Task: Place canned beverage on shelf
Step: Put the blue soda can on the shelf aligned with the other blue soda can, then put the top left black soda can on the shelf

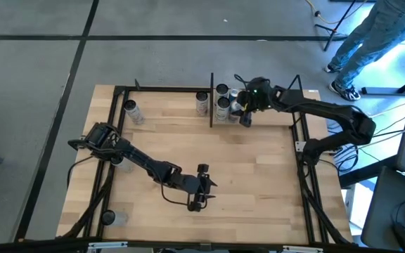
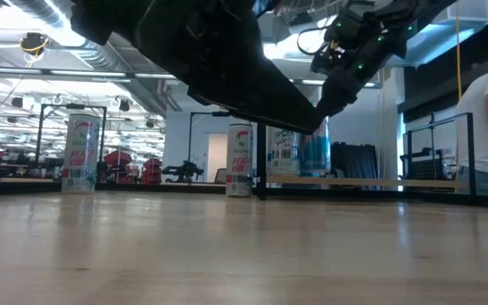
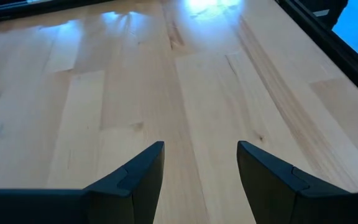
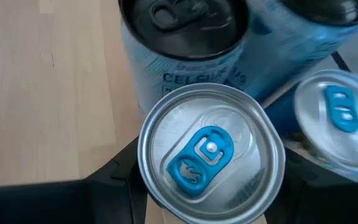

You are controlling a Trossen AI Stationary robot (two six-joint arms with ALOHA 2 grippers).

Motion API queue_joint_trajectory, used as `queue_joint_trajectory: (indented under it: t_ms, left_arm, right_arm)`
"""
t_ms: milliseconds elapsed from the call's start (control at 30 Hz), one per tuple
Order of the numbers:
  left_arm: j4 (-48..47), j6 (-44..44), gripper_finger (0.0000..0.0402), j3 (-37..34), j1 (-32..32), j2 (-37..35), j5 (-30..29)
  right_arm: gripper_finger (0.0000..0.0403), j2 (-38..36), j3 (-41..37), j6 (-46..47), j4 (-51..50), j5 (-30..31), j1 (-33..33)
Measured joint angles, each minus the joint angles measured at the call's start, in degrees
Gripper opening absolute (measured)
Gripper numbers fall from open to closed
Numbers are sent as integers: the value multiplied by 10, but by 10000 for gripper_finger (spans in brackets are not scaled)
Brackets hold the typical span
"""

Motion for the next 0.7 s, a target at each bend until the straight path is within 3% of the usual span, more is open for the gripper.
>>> queue_joint_trajectory:
  t_ms: [300, 567, 700]
  left_arm:
    - [0, 0, 194, 0, 0, 0, 0]
    - [0, 0, 194, 0, 0, 0, 0]
    - [0, 0, 194, 0, 0, 0, -1]
  right_arm:
    - [203, 19, 0, 0, 15, 2, 0]
    - [360, 12, 1, 1, 9, 2, 1]
    - [391, -24, 1, 0, -2, 15, 2]
